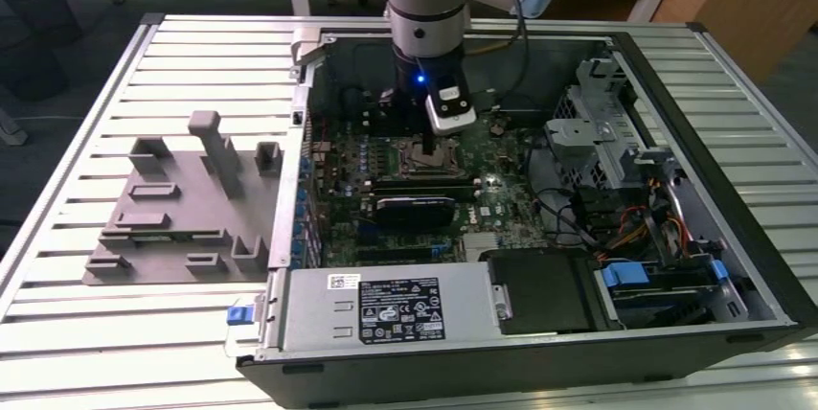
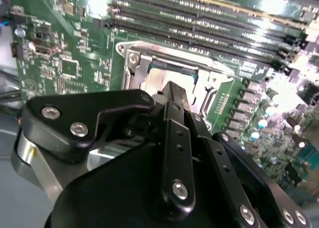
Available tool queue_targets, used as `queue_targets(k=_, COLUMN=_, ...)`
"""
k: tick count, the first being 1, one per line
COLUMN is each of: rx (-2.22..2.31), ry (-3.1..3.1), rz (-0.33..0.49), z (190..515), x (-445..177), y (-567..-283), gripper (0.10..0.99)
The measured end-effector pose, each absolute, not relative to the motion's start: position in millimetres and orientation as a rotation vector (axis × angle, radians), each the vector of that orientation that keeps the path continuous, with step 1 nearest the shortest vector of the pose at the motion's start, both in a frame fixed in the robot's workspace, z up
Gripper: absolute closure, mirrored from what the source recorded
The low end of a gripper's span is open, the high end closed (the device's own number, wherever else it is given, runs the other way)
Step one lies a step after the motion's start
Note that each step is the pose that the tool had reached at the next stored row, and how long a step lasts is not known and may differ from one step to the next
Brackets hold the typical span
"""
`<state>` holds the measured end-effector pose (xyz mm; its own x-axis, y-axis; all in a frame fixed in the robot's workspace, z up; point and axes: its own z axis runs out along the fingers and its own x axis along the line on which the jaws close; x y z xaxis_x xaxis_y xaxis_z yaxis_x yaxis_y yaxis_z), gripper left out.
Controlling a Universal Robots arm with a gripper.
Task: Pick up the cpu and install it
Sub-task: 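Install the first cpu locking lever, then install the second cpu locking lever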
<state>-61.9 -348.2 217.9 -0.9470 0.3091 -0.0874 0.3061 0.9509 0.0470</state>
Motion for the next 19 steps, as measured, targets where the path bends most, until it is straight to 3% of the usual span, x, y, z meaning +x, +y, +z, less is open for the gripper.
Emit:
queue_targets(k=6, rx=0.468, ry=3.011, rz=0.050, z=233.4, x=-61.5, y=-348.2, gripper=0.980)
queue_targets(k=19, rx=0.406, ry=3.021, rz=0.054, z=233.8, x=-61.1, y=-348.2, gripper=0.980)
